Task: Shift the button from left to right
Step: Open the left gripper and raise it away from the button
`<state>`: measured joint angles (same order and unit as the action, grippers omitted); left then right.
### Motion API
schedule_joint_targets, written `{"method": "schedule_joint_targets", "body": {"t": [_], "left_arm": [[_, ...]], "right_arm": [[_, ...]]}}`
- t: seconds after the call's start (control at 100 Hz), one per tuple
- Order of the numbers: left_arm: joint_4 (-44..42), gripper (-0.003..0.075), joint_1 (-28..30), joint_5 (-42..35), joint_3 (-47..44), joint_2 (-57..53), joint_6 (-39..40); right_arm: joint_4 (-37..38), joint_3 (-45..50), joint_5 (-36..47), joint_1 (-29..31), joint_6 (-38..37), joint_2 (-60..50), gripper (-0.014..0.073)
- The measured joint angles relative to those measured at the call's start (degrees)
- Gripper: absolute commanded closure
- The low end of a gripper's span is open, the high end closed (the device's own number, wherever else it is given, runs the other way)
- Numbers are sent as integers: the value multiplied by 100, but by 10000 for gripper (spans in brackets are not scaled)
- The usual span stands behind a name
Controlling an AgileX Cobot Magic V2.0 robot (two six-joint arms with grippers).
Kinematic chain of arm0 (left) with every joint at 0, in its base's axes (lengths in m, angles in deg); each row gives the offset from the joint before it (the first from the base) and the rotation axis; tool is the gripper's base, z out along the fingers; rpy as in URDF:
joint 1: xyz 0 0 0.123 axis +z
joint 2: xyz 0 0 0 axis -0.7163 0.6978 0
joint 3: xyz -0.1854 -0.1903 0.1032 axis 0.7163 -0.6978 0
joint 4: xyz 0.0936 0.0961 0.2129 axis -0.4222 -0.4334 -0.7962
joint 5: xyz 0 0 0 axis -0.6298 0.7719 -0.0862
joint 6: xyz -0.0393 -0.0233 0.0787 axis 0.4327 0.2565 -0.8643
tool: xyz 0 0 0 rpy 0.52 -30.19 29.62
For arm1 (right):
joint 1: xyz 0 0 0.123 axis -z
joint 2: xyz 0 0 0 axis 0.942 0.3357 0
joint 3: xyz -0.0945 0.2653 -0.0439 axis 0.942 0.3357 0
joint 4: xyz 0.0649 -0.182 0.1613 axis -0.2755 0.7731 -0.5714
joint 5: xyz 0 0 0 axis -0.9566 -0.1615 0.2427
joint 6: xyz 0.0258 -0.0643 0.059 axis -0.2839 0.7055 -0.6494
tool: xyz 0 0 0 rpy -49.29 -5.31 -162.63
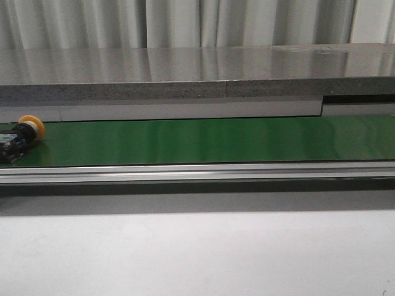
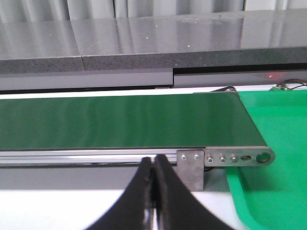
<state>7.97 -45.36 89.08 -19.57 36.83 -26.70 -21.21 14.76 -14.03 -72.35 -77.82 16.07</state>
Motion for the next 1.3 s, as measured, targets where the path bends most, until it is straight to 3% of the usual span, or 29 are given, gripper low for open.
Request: {"method": "schedule_joint_targets", "body": {"t": [0.22,0.55,0.9,1.07,1.3], "left_arm": [[22,70,-525,-125,-929,-1301,0],[44,70,-554,-142,-2047,-3244,0],[66,82,-554,-667,-2484,-3658,-12],[66,190,-554,-1225,-2703,-3658,-12],[66,482,-554,-1725,-2997,-3658,-12]], "right_arm": [[0,0,0,0,0,0,661],[0,0,0,0,0,0,661],[0,0,0,0,0,0,661],[0,0,0,0,0,0,661],[0,0,0,0,0,0,661]]}}
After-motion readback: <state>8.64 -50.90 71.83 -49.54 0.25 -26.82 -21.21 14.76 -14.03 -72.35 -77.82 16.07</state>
